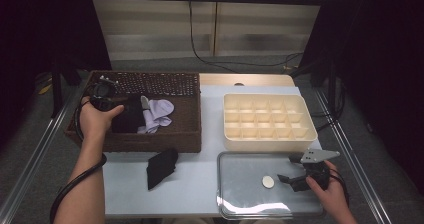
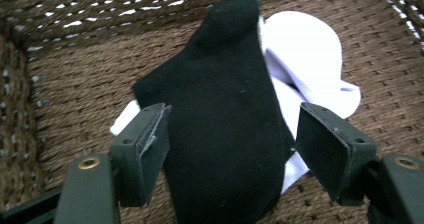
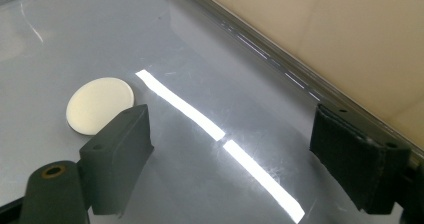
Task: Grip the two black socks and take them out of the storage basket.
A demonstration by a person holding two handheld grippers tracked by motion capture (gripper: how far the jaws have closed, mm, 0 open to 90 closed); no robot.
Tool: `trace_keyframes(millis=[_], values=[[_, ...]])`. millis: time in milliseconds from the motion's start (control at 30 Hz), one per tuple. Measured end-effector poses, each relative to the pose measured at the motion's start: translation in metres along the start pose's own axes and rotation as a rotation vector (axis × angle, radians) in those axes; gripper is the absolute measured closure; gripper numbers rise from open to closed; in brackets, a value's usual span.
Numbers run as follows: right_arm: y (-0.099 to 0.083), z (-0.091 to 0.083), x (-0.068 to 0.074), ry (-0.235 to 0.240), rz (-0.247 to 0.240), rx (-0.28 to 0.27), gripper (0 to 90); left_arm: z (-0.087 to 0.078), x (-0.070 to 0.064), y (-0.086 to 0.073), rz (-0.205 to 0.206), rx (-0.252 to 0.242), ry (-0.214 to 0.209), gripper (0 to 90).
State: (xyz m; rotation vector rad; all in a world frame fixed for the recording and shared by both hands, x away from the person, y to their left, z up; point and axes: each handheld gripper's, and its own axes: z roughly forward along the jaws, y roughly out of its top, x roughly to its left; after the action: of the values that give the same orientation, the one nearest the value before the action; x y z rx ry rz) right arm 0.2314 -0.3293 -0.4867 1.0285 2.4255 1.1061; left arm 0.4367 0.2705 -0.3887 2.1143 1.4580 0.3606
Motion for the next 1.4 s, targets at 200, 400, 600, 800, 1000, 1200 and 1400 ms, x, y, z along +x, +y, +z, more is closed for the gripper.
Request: trace_keyframes(millis=[200,400,600,800,1000,1200,1400], values=[[0.0,0.0,0.0,0.0,0.0,0.0,16.2,0.0,0.007,0.001,-0.011,0.023,-0.011,28.5],[0.0,0.0,0.0,0.0,0.0,0.0,16.2,0.006,0.006,0.003,-0.009,0.072,-0.001,28.9],[0.0,0.0,0.0,0.0,0.0,0.0,16.2,0.009,0.003,0.003,0.006,0.11,-0.027,49.3],[0.0,0.0,0.0,0.0,0.0,0.0,16.2,0.01,0.002,0.002,-0.024,0.106,-0.08,74.0],[0.0,0.0,0.0,0.0,0.0,0.0,16.2,0.01,-0.006,0.006,-0.009,0.116,-0.089,85.0],[0.0,0.0,0.0,0.0,0.0,0.0,16.2,0.002,-0.021,0.013,0.027,0.096,-0.131,86.1],[0.0,0.0,0.0,0.0,0.0,0.001,16.2,0.003,-0.036,0.017,0.067,0.095,-0.148,85.6]])
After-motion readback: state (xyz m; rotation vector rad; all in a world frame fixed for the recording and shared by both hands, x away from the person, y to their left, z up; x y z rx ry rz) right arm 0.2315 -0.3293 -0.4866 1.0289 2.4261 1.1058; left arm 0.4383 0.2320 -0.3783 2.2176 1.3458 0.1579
